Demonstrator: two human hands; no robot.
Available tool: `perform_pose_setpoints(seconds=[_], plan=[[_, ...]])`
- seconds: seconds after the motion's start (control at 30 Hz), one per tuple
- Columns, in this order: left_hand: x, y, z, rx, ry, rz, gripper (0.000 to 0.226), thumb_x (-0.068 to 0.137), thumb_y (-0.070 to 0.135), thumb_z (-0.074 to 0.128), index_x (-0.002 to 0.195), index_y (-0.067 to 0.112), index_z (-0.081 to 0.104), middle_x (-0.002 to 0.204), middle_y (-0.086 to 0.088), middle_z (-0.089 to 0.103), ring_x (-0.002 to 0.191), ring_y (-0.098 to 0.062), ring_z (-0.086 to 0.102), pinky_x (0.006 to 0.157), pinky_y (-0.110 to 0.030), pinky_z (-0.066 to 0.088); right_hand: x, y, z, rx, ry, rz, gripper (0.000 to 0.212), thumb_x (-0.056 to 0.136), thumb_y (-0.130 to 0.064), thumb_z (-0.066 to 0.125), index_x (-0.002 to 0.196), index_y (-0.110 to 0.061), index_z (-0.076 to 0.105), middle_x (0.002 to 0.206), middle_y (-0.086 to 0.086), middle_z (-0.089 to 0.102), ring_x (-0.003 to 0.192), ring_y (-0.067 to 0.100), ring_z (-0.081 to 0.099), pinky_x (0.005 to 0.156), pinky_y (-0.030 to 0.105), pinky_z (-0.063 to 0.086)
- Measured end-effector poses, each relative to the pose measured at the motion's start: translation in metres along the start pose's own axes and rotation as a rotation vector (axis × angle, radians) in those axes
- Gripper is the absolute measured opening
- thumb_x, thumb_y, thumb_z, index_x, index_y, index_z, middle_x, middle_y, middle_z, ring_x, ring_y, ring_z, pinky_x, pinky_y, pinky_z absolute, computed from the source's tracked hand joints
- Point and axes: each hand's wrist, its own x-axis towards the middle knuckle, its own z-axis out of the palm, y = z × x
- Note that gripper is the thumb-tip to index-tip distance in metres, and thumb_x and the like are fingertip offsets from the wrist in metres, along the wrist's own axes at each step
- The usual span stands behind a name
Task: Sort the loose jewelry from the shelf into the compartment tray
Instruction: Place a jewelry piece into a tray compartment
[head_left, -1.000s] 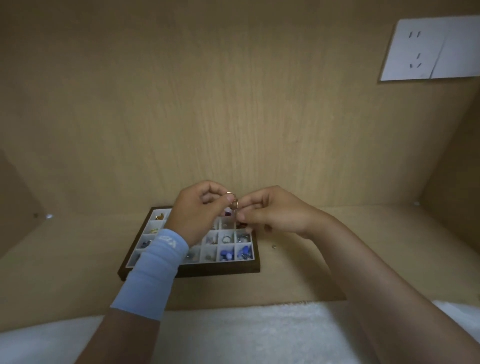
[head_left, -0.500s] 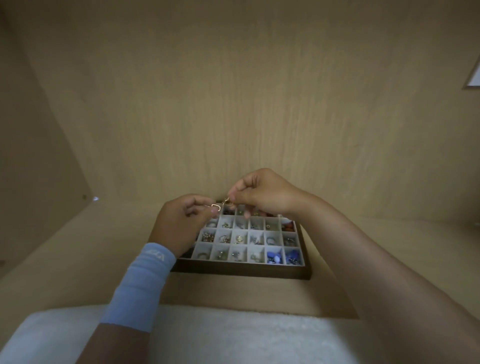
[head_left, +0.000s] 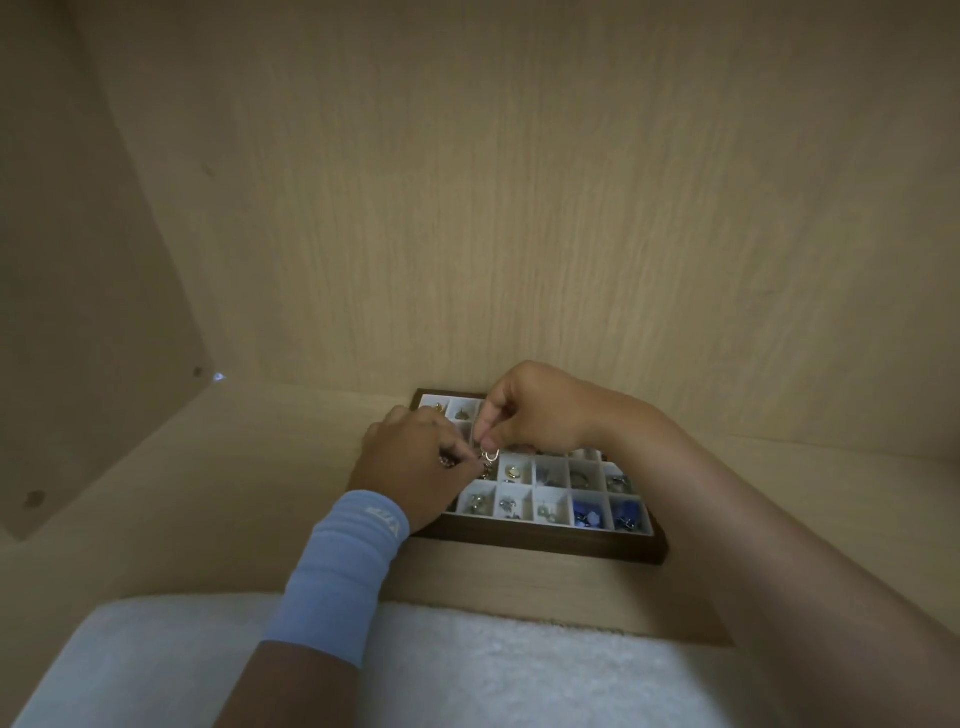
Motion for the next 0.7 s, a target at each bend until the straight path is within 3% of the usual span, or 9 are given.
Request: perform_pose_setpoints(seconds=[0.1, 0.2, 0.37, 0.43, 0.5, 0.57, 0.63, 0.7], plan=[[-0.001, -0.001, -0.002, 0.025, 0.037, -0.013, 0.013, 0.087, 0.032, 0.061, 0.083, 0.030, 0.073, 0.095, 0.015, 0.059, 0.097, -0.015, 0.051, 0.091, -0.036, 0.040, 0.003, 0.003, 0.011, -0.040, 0.044, -0.011, 0.009, 0.085, -0.014, 0.078, 0.088, -0.023, 0.079, 0.080, -0.013, 0.075, 0.078, -0.005, 0.068, 0.077, 0.019, 0.054], [-0.002, -0.004, -0.003, -0.066, 0.062, -0.042, 0.016, 0.089, 0.019, 0.057, 0.094, 0.029, 0.069, 0.080, 0.017, 0.052, 0.086, -0.014, 0.055, 0.086, -0.036, 0.047, 0.002, 0.004, 0.018, -0.073, 0.101, -0.033, 0.011, 0.082, -0.014, 0.080, 0.089, -0.022, 0.080, 0.082, -0.010, 0.077, 0.078, -0.002, 0.070, 0.080, 0.024, 0.058], [-0.004, -0.005, -0.001, -0.046, 0.049, 0.033, 0.019, 0.085, 0.017, 0.061, 0.084, 0.034, 0.067, 0.083, 0.018, 0.056, 0.088, -0.012, 0.049, 0.087, -0.036, 0.045, -0.004, 0.010, 0.019, -0.101, 0.179, -0.077, 0.012, 0.085, -0.015, 0.076, 0.091, -0.025, 0.080, 0.087, -0.012, 0.076, 0.083, -0.002, 0.069, 0.085, 0.031, 0.059], [-0.004, -0.006, 0.001, -0.033, 0.024, 0.059, 0.018, 0.086, 0.020, 0.062, 0.083, 0.035, 0.071, 0.092, 0.012, 0.061, 0.094, -0.014, 0.049, 0.090, -0.036, 0.044, -0.010, 0.012, 0.022, -0.062, 0.160, -0.077, 0.015, 0.088, -0.011, 0.071, 0.095, -0.023, 0.079, 0.088, -0.010, 0.076, 0.077, -0.006, 0.068, 0.077, 0.022, 0.058], [-0.004, -0.008, 0.003, -0.015, 0.020, 0.091, 0.018, 0.086, 0.023, 0.062, 0.084, 0.036, 0.075, 0.094, 0.013, 0.061, 0.096, -0.014, 0.049, 0.089, -0.035, 0.043, -0.016, 0.014, 0.026, 0.006, 0.122, -0.038, 0.018, 0.092, -0.007, 0.066, 0.103, -0.017, 0.075, 0.093, -0.004, 0.077, 0.065, -0.009, 0.065, 0.058, 0.010, 0.051], [-0.004, -0.009, 0.005, 0.003, 0.039, 0.135, 0.018, 0.084, 0.027, 0.062, 0.083, 0.037, 0.076, 0.092, 0.016, 0.058, 0.095, -0.013, 0.048, 0.087, -0.034, 0.043, -0.023, 0.015, 0.027, 0.109, 0.135, 0.006, 0.020, 0.095, -0.008, 0.064, 0.111, -0.019, 0.070, 0.095, -0.003, 0.077, 0.063, 0.000, 0.067, 0.051, 0.018, 0.052], [-0.006, -0.008, 0.006, 0.050, 0.055, 0.163, 0.017, 0.082, 0.031, 0.060, 0.083, 0.037, 0.077, 0.090, 0.017, 0.058, 0.092, -0.011, 0.047, 0.085, -0.034, 0.044, -0.032, 0.019, 0.022, 0.174, 0.192, 0.015, 0.022, 0.095, -0.011, 0.065, 0.112, -0.024, 0.068, 0.094, -0.005, 0.077, 0.066, 0.003, 0.069, 0.057, 0.028, 0.057], [-0.007, -0.007, 0.008, 0.109, 0.069, 0.151, 0.016, 0.081, 0.031, 0.062, 0.084, 0.034, 0.078, 0.093, 0.015, 0.060, 0.093, -0.012, 0.047, 0.085, -0.035, 0.046, -0.043, 0.024, 0.014, 0.155, 0.266, 0.015, 0.019, 0.094, -0.014, 0.067, 0.107, -0.027, 0.071, 0.091, -0.010, 0.075, 0.078, 0.004, 0.071, 0.075, 0.032, 0.060]])
